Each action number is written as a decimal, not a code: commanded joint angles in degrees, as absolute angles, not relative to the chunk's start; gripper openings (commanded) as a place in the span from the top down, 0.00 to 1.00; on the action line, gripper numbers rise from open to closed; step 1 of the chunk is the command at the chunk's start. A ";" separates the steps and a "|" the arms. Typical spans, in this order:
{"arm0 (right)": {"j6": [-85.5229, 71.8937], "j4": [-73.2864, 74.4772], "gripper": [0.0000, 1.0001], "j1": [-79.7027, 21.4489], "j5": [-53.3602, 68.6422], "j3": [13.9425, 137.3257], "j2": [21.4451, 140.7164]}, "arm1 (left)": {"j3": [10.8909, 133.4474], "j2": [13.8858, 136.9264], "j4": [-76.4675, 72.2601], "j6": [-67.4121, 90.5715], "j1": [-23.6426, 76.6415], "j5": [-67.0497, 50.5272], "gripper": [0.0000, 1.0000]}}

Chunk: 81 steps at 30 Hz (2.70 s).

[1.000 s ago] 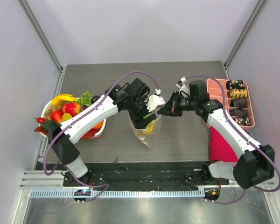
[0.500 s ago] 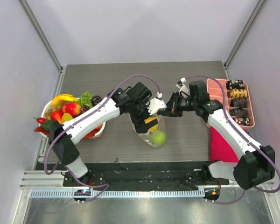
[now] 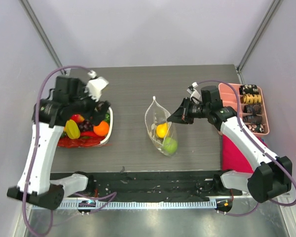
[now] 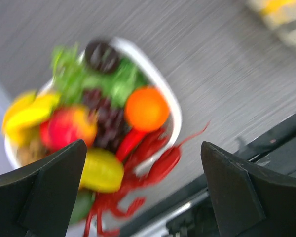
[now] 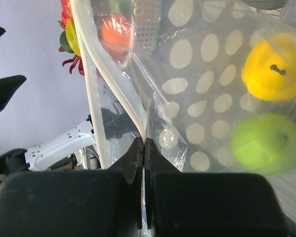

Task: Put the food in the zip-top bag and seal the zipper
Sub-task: Pick up the fake fruit from the bin, then place the fake fruit in the zipper food storage bag.

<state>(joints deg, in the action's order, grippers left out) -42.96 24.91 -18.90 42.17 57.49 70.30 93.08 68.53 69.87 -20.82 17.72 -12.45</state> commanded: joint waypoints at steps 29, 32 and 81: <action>-41.13 23.55 0.99 -18.90 41.75 56.43 69.17 | 91.58 88.15 68.56 -23.29 -9.40 -6.94 0.00; -40.96 23.64 0.99 -18.98 41.75 56.43 69.08 | 90.88 89.20 67.94 -23.47 -9.40 -7.38 0.00; -40.52 23.56 0.99 -18.98 41.66 56.95 70.75 | 107.04 82.35 72.96 -15.66 7.00 -20.82 0.17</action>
